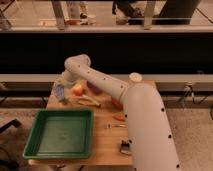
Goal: Place sponge in metal cup
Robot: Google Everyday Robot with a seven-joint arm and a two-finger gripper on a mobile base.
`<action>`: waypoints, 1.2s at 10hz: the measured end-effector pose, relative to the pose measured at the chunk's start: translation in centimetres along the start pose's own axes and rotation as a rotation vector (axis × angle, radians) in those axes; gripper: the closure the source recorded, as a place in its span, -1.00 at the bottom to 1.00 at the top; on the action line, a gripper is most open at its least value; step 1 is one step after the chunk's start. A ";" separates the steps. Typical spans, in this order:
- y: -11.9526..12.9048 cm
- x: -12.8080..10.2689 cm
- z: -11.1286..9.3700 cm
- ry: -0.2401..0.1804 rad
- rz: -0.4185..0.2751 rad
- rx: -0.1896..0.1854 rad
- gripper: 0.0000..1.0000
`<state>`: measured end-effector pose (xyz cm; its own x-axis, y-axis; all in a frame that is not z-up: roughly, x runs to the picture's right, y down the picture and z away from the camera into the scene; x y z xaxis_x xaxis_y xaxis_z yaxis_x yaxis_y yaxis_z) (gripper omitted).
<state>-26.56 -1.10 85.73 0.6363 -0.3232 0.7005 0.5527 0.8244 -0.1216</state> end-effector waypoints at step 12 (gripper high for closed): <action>0.6 1.1 1.2 -0.049 0.037 0.034 0.74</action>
<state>-26.16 -0.45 87.28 0.6285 -0.2700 0.7295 0.5100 0.8511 -0.1244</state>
